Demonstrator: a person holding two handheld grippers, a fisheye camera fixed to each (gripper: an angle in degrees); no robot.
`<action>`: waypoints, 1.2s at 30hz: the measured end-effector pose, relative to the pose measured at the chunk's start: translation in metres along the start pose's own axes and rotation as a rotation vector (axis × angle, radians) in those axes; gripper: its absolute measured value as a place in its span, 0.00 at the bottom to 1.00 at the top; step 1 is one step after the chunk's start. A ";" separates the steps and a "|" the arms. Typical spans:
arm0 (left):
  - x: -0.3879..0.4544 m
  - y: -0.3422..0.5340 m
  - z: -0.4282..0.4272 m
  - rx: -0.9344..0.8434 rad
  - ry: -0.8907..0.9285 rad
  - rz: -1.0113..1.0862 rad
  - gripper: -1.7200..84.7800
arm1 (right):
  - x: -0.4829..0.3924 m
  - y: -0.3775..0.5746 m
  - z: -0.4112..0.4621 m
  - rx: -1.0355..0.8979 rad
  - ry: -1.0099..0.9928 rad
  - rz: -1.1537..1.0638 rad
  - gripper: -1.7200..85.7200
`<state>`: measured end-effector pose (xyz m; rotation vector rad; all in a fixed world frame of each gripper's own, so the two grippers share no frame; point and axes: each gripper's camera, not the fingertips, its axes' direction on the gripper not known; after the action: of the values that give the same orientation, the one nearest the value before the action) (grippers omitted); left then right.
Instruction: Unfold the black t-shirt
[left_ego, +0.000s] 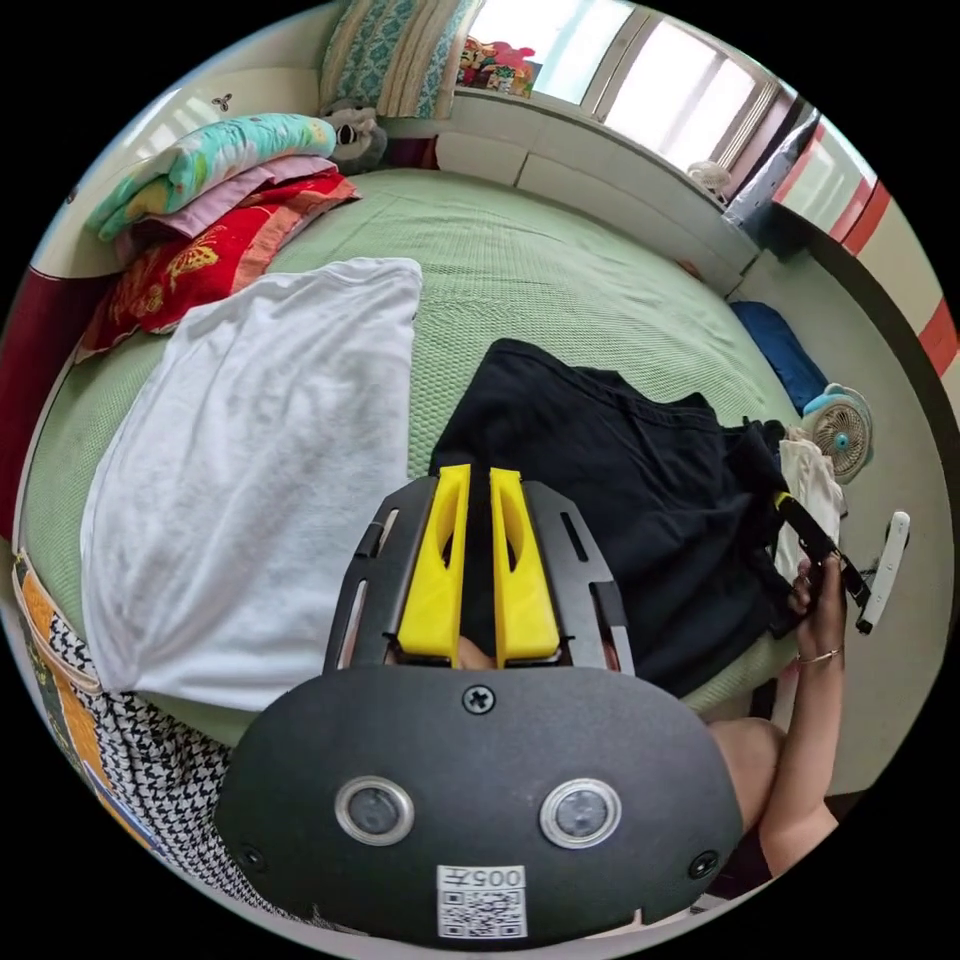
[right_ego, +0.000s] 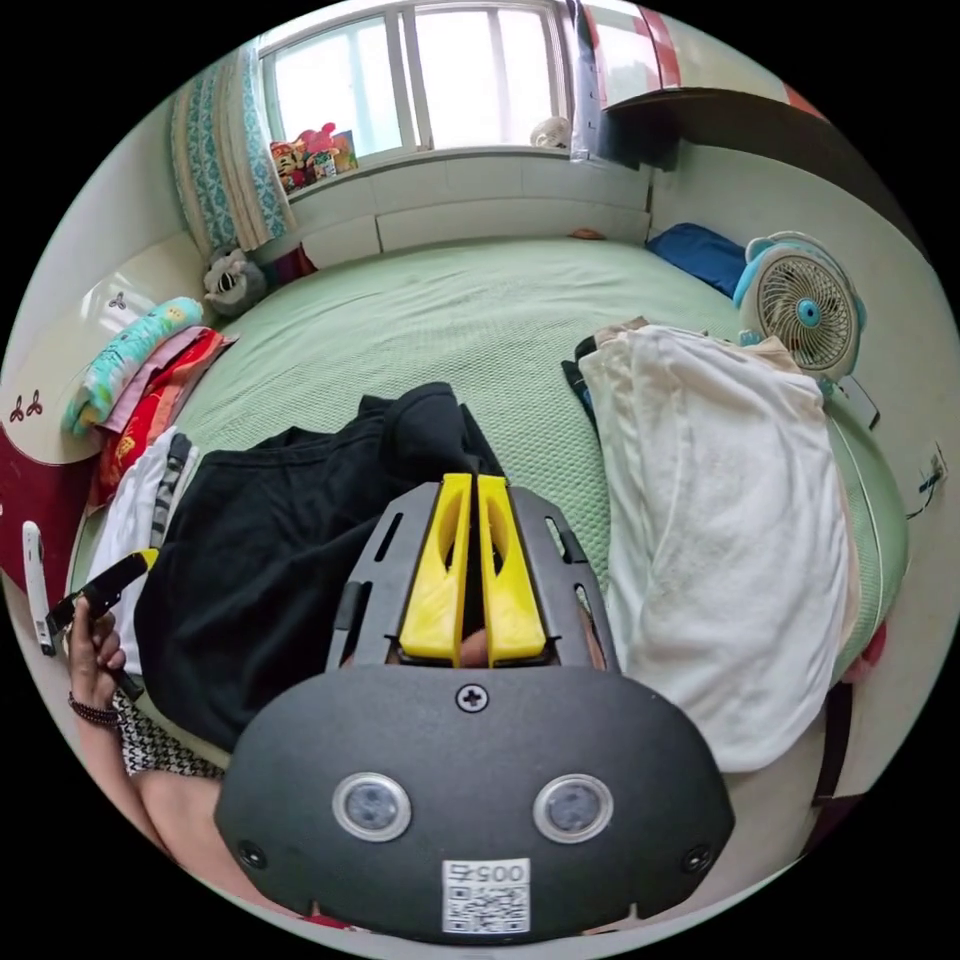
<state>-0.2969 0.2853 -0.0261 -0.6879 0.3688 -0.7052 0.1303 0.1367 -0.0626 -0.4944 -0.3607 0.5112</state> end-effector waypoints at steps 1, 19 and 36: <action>0.003 0.002 -0.001 -0.001 -0.002 0.011 0.08 | -0.002 0.003 0.000 -0.032 -0.008 -0.011 0.00; 0.047 0.073 -0.091 0.001 0.005 0.126 0.13 | 0.052 0.117 -0.062 -0.240 -0.048 -0.162 0.00; 0.093 -0.034 -0.052 -0.063 -0.065 0.223 0.20 | 0.065 0.139 -0.033 -0.282 -0.031 -0.198 0.01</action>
<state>-0.2735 0.1781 -0.0485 -0.7149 0.4022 -0.4604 0.1462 0.2661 -0.1507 -0.7154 -0.5099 0.2767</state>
